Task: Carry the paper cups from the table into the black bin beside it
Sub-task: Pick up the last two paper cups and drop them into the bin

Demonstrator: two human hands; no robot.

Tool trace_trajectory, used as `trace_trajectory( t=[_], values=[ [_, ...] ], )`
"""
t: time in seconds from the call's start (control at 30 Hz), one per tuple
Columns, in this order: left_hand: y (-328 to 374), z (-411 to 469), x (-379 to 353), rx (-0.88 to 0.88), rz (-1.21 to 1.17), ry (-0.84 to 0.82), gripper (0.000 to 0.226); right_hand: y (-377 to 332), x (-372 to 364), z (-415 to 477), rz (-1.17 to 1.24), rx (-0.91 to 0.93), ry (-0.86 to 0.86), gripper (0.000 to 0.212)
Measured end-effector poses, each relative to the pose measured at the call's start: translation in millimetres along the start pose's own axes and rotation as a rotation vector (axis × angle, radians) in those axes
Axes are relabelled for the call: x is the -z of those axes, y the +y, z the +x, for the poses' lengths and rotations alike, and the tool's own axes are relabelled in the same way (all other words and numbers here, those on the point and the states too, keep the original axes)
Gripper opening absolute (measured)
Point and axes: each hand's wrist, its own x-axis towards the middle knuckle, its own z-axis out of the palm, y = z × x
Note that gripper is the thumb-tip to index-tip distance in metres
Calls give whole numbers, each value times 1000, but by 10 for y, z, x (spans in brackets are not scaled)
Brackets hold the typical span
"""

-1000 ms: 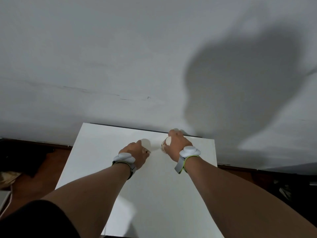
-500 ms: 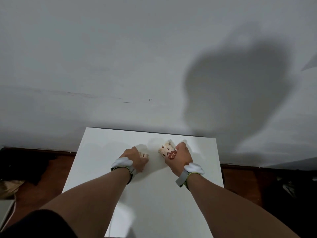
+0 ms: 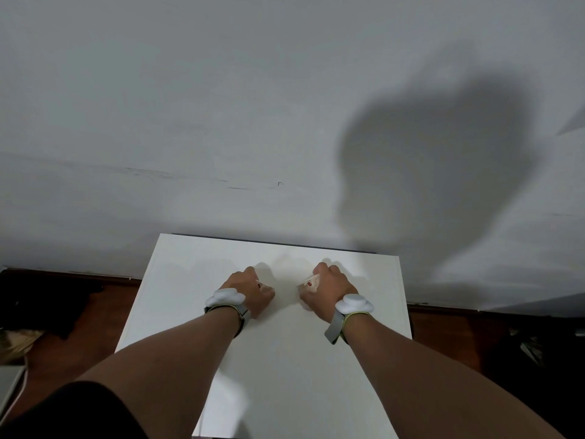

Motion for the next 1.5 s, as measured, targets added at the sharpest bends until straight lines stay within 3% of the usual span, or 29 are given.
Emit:
trace_trajectory(
  t=[0.07,0.37,0.63,0.8,0.93,1.1,1.27,1.5],
  values=[
    [6,-5,43,-26,-4,21,40,-28,39,17,2,10,-14,40],
    [97,-114,186,-156,-7,230,55,41,11,-14,69,85,208,28],
    [78,-237,139,-175,-40,200,59,129,-60,-102,191,49,227,27],
    [90,-298,134,-194,-93,205,71,170,-60,-169,99,17,175,37],
    [96,-265,123,-204,-91,196,90,184,-79,-193,116,-21,178,59],
    [62,-221,102,-188,-53,178,94,164,-74,-186,147,-18,130,93],
    [39,-244,90,-177,-73,180,96,176,-91,-193,129,9,145,74],
    [45,-274,79,-168,-87,175,93,217,-61,-189,135,11,148,69]
  ],
)
